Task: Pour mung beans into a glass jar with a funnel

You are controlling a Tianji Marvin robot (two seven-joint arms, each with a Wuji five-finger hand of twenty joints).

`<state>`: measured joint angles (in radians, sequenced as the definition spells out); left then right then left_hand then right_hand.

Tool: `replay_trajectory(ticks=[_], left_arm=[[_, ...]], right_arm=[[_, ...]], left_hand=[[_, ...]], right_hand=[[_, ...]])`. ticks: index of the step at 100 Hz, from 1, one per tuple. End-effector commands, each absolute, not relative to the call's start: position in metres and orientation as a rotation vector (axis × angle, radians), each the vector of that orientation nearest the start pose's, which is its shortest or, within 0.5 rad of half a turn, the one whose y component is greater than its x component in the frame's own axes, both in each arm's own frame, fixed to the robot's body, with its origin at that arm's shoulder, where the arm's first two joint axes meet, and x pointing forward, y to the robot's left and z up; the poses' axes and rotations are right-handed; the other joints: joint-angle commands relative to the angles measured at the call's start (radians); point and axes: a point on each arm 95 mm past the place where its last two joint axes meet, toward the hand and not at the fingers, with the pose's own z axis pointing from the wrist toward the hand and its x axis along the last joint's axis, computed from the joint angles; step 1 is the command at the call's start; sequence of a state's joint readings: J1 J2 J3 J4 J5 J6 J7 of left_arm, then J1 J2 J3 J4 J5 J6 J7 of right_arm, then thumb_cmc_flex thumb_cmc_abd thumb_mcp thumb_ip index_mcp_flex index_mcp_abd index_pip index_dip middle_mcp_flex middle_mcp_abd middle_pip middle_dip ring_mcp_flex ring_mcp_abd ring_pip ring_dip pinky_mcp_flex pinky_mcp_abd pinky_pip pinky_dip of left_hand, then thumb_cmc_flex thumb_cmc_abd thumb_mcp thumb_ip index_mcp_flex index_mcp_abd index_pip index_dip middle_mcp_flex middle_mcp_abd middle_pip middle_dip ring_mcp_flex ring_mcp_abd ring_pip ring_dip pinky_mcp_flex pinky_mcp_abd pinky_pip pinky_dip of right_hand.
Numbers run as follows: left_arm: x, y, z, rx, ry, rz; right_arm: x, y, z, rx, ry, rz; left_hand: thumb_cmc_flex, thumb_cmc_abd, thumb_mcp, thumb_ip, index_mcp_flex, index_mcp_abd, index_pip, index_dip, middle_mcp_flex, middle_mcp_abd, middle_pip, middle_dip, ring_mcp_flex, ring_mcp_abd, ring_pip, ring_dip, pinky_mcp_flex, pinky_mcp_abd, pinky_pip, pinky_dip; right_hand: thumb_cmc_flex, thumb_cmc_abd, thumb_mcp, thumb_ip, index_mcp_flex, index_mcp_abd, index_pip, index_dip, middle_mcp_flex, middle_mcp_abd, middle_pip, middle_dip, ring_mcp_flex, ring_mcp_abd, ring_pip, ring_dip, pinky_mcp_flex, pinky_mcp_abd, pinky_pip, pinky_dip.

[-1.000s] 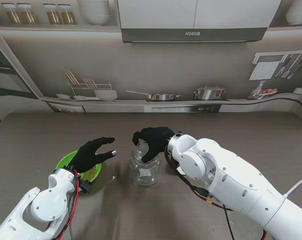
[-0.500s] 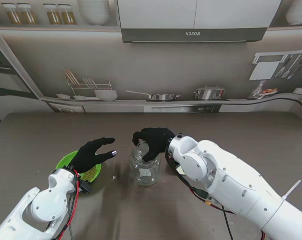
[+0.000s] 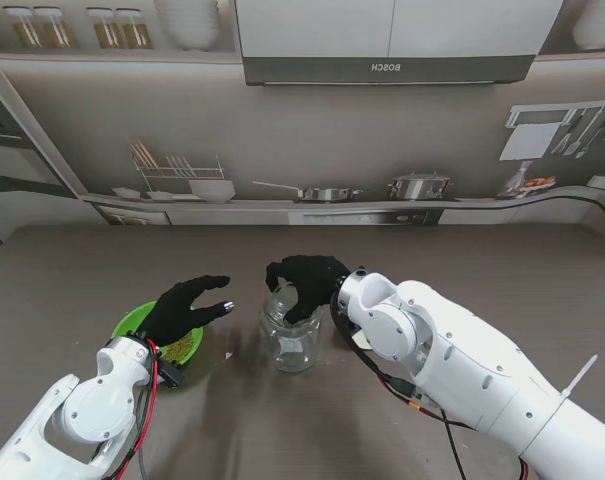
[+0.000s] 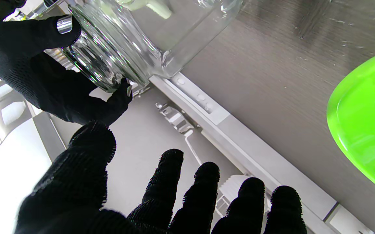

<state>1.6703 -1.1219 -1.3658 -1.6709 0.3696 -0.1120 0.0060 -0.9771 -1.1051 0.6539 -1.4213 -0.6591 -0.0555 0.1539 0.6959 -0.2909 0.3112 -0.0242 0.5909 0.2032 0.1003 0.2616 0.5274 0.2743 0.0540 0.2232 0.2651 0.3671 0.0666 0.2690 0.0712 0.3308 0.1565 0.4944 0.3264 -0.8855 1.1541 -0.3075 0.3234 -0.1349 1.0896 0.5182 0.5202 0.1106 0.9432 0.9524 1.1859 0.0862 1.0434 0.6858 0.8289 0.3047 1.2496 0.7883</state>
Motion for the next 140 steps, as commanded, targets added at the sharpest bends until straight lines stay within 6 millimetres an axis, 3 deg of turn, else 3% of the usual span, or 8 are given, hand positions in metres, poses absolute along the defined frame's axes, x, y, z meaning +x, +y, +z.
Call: replay_trajectory(ticks=[1,20,39,62,85,140], left_arm=[[0.386,0.028,-0.307,-1.744,1.062,-1.945],[0.386,0.028,-0.307,-1.745,1.061,-1.944],[0.386,0.028,-0.307,-1.746,1.059,-1.943],[0.386,0.028,-0.307,-1.749,1.059,-1.943],[0.385,0.029,-0.307,-1.748,1.055,-1.94],[0.384,0.03,-0.307,-1.748,1.05,-1.939]], right_arm=[[0.456,0.128,-0.318,1.121,2.056,1.561],[0.457,0.129,-0.322,1.113,2.079,1.561],[0.456,0.128,-0.324,1.112,2.098,1.565],[0.456,0.13,-0.322,1.165,2.095,1.583],[0.457,0.134,-0.317,1.185,2.059,1.627],[0.458,0.141,-0.295,1.255,1.954,1.721]], left_hand=[[-0.001,0.037,-0.008,0.0,0.018,0.003,0.005,0.0,0.006,0.002,-0.001,0.005,0.014,0.0,0.01,0.004,0.001,-0.001,0.005,0.017],[-0.002,0.038,-0.008,0.0,0.013,0.005,0.003,0.0,0.006,0.001,-0.001,0.005,0.015,0.0,0.01,0.004,0.002,-0.001,0.005,0.017],[-0.001,0.039,-0.008,0.0,0.016,0.007,0.003,0.0,0.005,0.002,-0.002,0.005,0.016,0.001,0.01,0.004,0.002,-0.001,0.005,0.018],[-0.001,0.04,-0.009,0.0,0.015,0.005,0.003,0.0,0.004,0.005,-0.002,0.004,0.017,0.001,0.01,0.005,0.002,0.0,0.005,0.018],[0.0,0.041,-0.009,0.0,0.017,0.006,0.004,0.0,0.004,0.004,-0.002,0.004,0.019,0.001,0.011,0.005,0.002,0.0,0.005,0.019],[0.001,0.04,-0.009,0.0,0.016,0.007,0.003,0.0,0.005,0.007,-0.002,0.004,0.018,0.005,0.011,0.005,0.003,0.001,0.005,0.019]], right_hand=[[0.229,0.097,0.189,0.038,0.15,0.03,0.277,0.0,0.351,-0.181,0.134,-0.03,0.045,-0.07,-0.053,0.007,0.018,0.016,0.036,-0.01],[0.251,0.121,0.177,0.027,0.171,0.06,0.312,-0.012,0.377,-0.17,0.152,-0.005,0.076,-0.084,-0.036,0.018,0.041,0.008,0.041,-0.014],[0.287,0.145,0.17,0.019,0.12,0.151,0.389,-0.026,0.377,-0.146,0.18,0.061,0.13,-0.125,0.045,0.065,0.089,-0.021,0.069,-0.023],[0.311,0.171,0.152,0.003,0.075,0.245,0.43,-0.02,0.361,-0.129,0.211,0.081,0.137,-0.23,0.21,0.165,0.228,-0.163,0.147,-0.056],[0.31,0.17,0.156,0.001,0.074,0.248,0.431,-0.014,0.363,-0.131,0.215,0.079,0.137,-0.26,0.222,0.179,0.244,-0.192,0.155,-0.061],[0.314,0.164,0.162,0.003,0.081,0.247,0.429,-0.014,0.365,-0.128,0.218,0.077,0.137,-0.255,0.236,0.191,0.245,-0.185,0.166,-0.061]])
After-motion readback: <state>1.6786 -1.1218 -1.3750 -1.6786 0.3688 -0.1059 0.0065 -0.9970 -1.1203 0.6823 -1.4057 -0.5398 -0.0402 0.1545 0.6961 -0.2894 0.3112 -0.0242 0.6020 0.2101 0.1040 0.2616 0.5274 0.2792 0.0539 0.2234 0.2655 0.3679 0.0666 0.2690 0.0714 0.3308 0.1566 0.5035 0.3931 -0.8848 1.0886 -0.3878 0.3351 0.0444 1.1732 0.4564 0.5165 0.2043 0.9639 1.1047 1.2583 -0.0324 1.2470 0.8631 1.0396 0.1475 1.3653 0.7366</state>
